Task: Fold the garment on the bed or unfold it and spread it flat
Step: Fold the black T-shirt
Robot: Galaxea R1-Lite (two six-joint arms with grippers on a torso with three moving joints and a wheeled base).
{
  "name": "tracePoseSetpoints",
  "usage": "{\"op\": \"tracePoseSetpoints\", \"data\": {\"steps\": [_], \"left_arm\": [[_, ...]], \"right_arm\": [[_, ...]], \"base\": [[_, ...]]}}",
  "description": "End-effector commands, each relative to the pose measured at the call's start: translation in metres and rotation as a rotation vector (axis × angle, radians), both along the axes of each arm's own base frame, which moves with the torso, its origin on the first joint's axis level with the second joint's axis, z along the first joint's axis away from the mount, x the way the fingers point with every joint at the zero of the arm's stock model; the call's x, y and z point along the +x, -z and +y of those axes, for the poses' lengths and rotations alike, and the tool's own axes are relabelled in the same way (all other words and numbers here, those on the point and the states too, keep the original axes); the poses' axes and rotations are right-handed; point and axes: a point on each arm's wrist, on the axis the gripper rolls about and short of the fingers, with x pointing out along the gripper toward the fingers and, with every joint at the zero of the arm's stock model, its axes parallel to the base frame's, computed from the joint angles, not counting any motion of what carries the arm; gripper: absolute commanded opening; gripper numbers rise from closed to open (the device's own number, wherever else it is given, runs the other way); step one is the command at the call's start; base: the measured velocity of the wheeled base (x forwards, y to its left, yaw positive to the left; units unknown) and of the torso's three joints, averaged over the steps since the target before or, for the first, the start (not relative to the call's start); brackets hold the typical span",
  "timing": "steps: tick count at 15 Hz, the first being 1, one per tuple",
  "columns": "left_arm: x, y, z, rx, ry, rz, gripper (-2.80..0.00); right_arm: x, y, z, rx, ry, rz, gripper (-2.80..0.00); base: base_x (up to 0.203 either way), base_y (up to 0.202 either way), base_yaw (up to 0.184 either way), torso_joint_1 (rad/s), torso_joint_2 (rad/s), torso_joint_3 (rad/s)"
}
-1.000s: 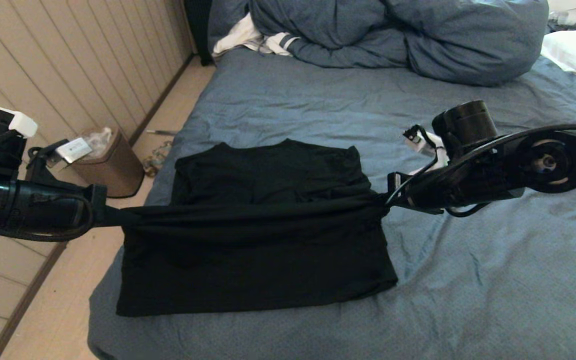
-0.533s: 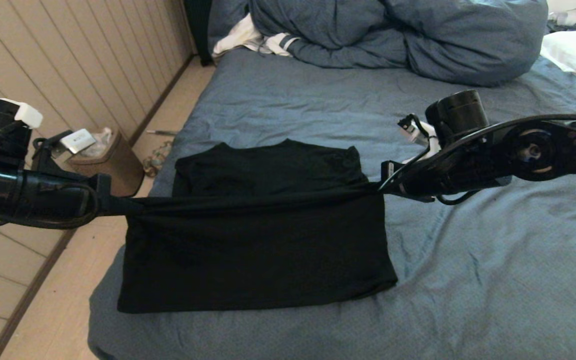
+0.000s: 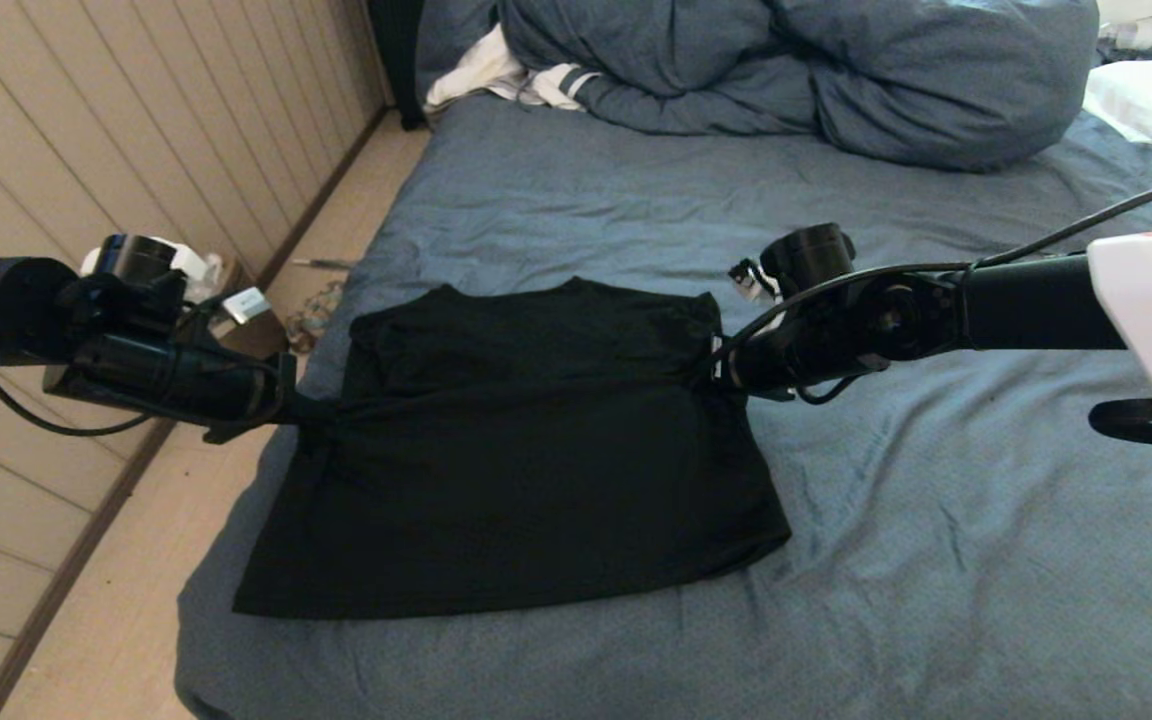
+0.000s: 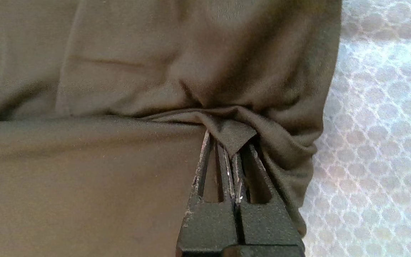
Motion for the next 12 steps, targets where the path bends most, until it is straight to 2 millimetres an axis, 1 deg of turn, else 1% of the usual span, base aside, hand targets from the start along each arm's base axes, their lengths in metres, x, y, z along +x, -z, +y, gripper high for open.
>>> {"op": "tracePoseSetpoints", "data": {"steps": [1, 3, 4, 5, 7, 9, 10, 12], "left_arm": [[0.013, 0.012, 0.000, -0.003, 0.001, 0.027, -2.80], [0.013, 0.010, 0.000, 0.000, 0.001, 0.021, -2.80], [0.012, 0.009, 0.000, 0.002, -0.001, 0.017, 0.00], [0.011, 0.007, 0.000, 0.003, -0.002, 0.016, 0.00], [0.004, -0.002, 0.000, -0.002, -0.011, -0.002, 0.00], [-0.009, -0.015, 0.001, -0.003, -0.015, -0.029, 0.00], [-0.015, -0.018, 0.001, -0.002, -0.018, -0.033, 0.00], [-0.036, -0.031, 0.003, -0.002, -0.024, -0.060, 0.00]], "right_arm": [[0.006, 0.012, 0.001, -0.007, 0.002, 0.026, -2.80], [0.006, 0.010, 0.001, -0.004, 0.002, 0.021, -2.80], [0.006, 0.009, 0.001, -0.004, 0.002, 0.018, -2.80], [0.005, 0.009, 0.001, -0.005, 0.001, 0.019, 0.00], [0.000, 0.003, -0.001, -0.002, 0.000, 0.011, 0.00], [-0.008, -0.004, -0.003, 0.001, -0.002, 0.006, 0.00], [-0.012, -0.005, -0.004, 0.000, -0.003, 0.007, 0.00], [-0.026, -0.015, -0.009, 0.001, -0.003, 0.002, 0.00]], "base": [[0.000, 0.000, 0.000, 0.000, 0.00, 0.000], [0.000, 0.000, 0.000, 0.000, 0.00, 0.000], [0.000, 0.000, 0.000, 0.000, 0.00, 0.000], [0.000, 0.000, 0.000, 0.000, 0.00, 0.000], [0.000, 0.000, 0.000, 0.000, 0.00, 0.000], [0.000, 0.000, 0.000, 0.000, 0.00, 0.000], [0.000, 0.000, 0.000, 0.000, 0.00, 0.000], [0.000, 0.000, 0.000, 0.000, 0.00, 0.000]]}}
